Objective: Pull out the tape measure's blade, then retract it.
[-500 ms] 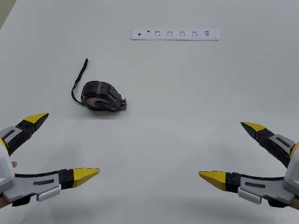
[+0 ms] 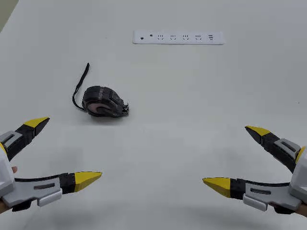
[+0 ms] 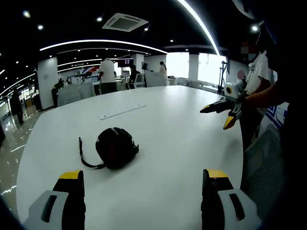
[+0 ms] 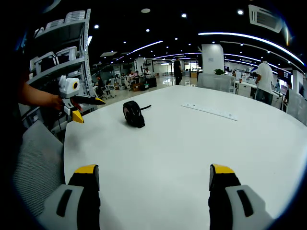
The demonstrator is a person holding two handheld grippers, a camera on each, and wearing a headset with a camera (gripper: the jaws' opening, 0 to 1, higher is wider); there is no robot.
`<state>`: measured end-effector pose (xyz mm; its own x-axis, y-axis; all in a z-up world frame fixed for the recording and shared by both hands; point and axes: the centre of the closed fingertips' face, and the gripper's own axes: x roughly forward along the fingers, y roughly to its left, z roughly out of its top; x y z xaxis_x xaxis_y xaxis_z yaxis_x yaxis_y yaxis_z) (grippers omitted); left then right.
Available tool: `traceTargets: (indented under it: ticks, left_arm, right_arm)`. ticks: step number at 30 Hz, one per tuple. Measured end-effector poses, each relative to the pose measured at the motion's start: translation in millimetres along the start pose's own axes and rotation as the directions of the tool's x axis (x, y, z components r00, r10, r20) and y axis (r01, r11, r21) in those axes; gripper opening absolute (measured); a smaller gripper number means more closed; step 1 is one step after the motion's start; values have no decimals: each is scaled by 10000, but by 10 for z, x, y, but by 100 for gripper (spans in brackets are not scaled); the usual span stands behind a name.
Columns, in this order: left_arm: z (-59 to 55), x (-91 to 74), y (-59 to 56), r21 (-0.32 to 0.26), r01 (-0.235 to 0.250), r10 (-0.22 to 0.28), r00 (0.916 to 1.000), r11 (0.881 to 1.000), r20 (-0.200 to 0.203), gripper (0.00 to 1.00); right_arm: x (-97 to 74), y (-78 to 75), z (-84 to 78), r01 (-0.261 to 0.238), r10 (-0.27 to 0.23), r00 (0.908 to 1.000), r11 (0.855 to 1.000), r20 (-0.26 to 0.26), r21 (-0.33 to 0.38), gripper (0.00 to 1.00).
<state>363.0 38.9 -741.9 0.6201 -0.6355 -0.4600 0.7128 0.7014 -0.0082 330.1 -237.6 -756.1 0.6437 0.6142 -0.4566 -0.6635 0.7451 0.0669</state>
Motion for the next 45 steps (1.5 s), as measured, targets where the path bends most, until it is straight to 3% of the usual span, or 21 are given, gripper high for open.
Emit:
traceTargets:
  ticks: [30,45]
  left_arm:
    - [7,37,9,209,258,-254,9995,9994,-210,96]
    - [95,134,159,622,645,-616,9970,9960,-476,93]
  right_arm:
    - [29,4,19,-270,265,9995,9993,-166,-277,93]
    - [221,-83,134,-872,835,9956,9916,-423,-955,91]
